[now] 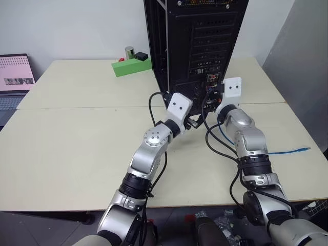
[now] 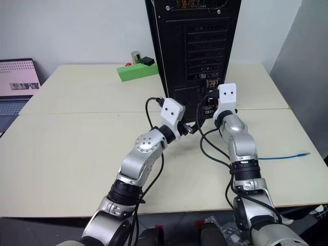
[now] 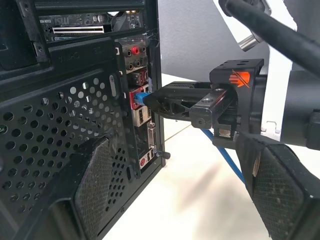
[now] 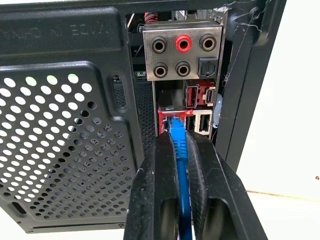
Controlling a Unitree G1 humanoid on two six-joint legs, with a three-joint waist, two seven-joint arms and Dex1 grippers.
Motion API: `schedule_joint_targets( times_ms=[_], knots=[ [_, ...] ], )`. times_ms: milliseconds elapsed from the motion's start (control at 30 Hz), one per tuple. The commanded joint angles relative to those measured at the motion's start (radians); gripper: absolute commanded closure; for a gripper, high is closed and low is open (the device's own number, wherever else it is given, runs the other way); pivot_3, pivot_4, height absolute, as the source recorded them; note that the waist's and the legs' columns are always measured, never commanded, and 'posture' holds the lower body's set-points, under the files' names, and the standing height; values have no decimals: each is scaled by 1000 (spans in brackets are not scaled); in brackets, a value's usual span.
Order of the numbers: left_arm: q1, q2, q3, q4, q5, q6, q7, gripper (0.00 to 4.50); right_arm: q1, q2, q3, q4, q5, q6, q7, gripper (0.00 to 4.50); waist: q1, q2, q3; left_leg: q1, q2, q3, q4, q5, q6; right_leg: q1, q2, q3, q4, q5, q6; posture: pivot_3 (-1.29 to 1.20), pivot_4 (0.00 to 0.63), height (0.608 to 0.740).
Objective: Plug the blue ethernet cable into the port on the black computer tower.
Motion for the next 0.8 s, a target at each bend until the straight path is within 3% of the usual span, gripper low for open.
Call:
schedule_joint_targets(
  times_ms=[33, 333, 567, 800],
  knots=[
    [-10, -2, 10, -35, 5, -24, 6, 510, 6, -29, -19, -50, 18, 10, 30, 3488, 3, 0, 0, 0, 0, 0, 0, 0, 0, 0, 0, 0, 0, 0, 0, 0, 150, 740],
    [-15, 44, 22, -47, -6, 37, -29, 510, 150, -148, 1, -278, 78, 113, 206, 1680, 31, 0, 0, -4, -1, 0, -1, 0, 0, -2, -1, -1, -2, 0, 0, 0, 150, 740],
    [15, 208, 60, -155, -33, 161, -132, 510, 265, -362, -72, -454, 209, 131, 465, 106, 28, 0, 0, -3, -1, -1, -1, 0, 0, -2, -1, -2, -2, 0, 0, 0, 150, 740],
    [39, 403, 152, -257, -146, 210, -315, 510, 322, -557, -165, -441, 318, 79, 720, 44, 29, 0, 1, -3, -1, -1, -1, 0, 0, -1, -1, -2, -3, 0, 0, 0, 150, 740]
  ],
)
